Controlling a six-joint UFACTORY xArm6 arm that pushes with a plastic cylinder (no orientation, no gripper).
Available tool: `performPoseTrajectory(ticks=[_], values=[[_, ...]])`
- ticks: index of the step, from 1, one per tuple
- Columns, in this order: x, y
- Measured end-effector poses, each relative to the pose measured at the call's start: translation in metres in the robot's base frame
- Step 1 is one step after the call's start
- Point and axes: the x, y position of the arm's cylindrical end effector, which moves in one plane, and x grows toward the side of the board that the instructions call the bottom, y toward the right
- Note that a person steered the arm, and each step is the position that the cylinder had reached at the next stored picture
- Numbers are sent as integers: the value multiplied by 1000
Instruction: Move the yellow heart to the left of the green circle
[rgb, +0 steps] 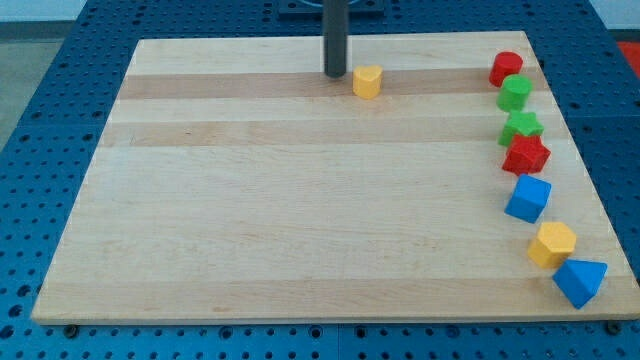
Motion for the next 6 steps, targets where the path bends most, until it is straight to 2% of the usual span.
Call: performPoseTrajectory(ticks=[2,3,4,5,6], values=[[14,21],[7,62],[-19,77],[-26,82],[-22,43]])
